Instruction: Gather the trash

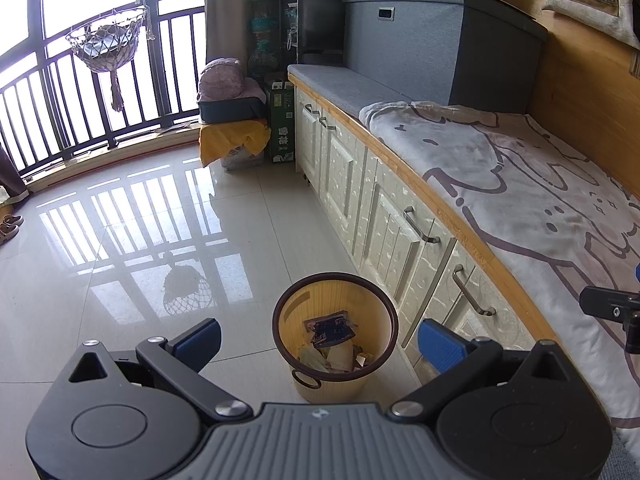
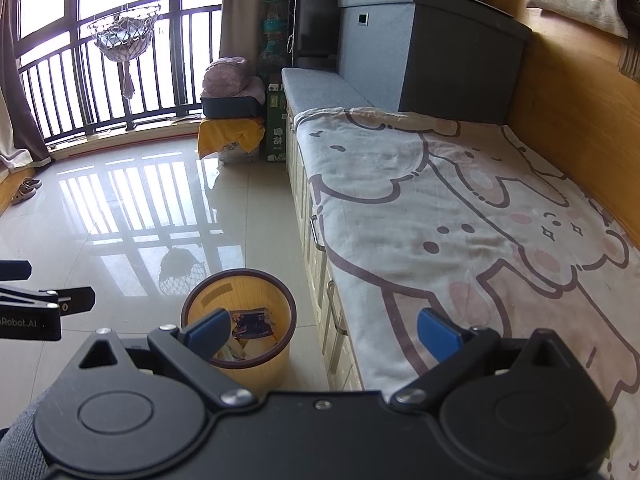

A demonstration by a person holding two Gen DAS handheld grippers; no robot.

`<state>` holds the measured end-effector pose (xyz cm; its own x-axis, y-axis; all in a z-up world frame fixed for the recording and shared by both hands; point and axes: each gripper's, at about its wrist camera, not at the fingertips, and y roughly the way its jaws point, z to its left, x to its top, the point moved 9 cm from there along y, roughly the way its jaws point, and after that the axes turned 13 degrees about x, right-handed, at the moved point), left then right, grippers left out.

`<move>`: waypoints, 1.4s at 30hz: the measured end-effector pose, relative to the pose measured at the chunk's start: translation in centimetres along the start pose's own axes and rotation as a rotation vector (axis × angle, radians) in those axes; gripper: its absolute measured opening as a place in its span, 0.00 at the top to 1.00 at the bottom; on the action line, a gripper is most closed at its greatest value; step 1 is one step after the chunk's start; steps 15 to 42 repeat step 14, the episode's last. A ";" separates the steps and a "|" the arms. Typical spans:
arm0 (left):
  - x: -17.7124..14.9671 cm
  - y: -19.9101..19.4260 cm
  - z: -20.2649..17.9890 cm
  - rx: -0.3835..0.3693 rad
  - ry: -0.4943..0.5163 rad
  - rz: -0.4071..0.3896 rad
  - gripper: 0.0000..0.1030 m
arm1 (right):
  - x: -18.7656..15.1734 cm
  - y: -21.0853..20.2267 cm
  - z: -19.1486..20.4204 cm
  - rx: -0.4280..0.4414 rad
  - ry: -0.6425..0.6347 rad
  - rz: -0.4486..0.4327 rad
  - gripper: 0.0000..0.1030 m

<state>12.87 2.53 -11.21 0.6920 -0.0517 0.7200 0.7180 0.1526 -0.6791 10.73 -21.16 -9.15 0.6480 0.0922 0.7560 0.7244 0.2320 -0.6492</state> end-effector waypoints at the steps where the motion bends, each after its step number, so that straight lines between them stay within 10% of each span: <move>1: 0.0 0.0 0.0 0.000 0.000 0.000 0.00 | 0.0 0.0 0.0 0.000 0.000 0.000 0.02; 42: 0.0 0.1 -0.4 0.001 0.001 -0.003 0.00 | 0.0 0.0 0.0 -0.002 0.003 0.001 0.02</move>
